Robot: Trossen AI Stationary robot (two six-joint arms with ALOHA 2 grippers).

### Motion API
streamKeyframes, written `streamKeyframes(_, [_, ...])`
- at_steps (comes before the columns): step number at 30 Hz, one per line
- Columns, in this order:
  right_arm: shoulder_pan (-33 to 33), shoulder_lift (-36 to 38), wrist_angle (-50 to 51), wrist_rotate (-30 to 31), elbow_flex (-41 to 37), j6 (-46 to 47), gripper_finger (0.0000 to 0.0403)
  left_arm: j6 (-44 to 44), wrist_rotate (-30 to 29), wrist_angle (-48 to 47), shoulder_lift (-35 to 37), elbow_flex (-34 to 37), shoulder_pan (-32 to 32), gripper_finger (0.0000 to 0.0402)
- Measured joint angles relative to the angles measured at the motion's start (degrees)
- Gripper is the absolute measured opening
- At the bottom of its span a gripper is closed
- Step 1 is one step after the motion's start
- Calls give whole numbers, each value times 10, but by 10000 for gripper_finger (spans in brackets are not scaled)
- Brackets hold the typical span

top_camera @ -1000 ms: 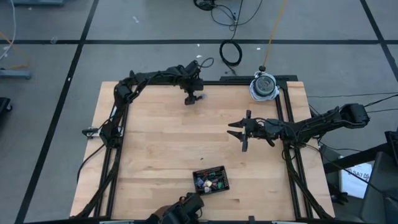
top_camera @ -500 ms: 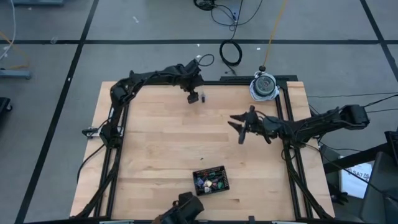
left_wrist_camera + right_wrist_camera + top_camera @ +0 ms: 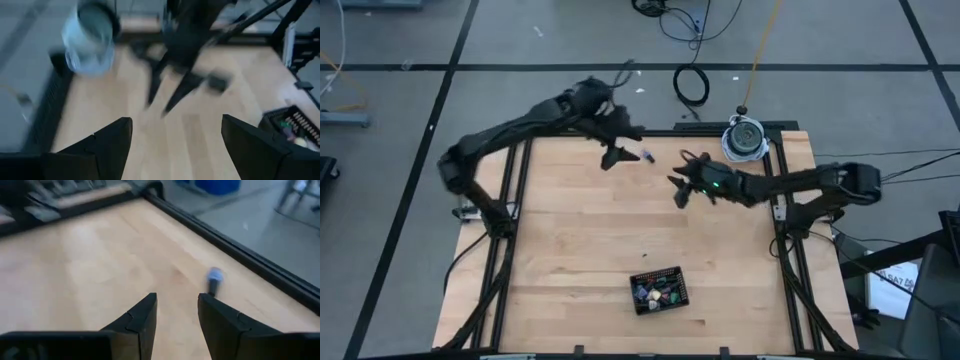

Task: Pick & Place Nail Polish
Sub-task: Put the blue nail polish bottle into the black bin

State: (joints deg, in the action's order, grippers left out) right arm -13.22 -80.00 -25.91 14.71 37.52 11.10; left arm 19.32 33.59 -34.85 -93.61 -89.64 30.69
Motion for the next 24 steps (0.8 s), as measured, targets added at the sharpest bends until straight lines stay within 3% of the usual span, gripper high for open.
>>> streamKeyframes(5, [-56, -95, 89, -12, 104, -20, 138, -16, -43, 79, 125, 85, -48, 301])
streamKeyframes(11, [-124, -208, 176, -149, 240, -46, 178, -56, -107, 145, 251, 202, -73, 301])
streamKeyframes(17, [-155, -306, 244, -178, 337, -96, 200, -91, -176, 165, 326, 289, -76, 301])
streamKeyframes(24, [-173, -372, 281, -180, 385, -90, 191, -93, -187, 210, 377, 349, -75, 301])
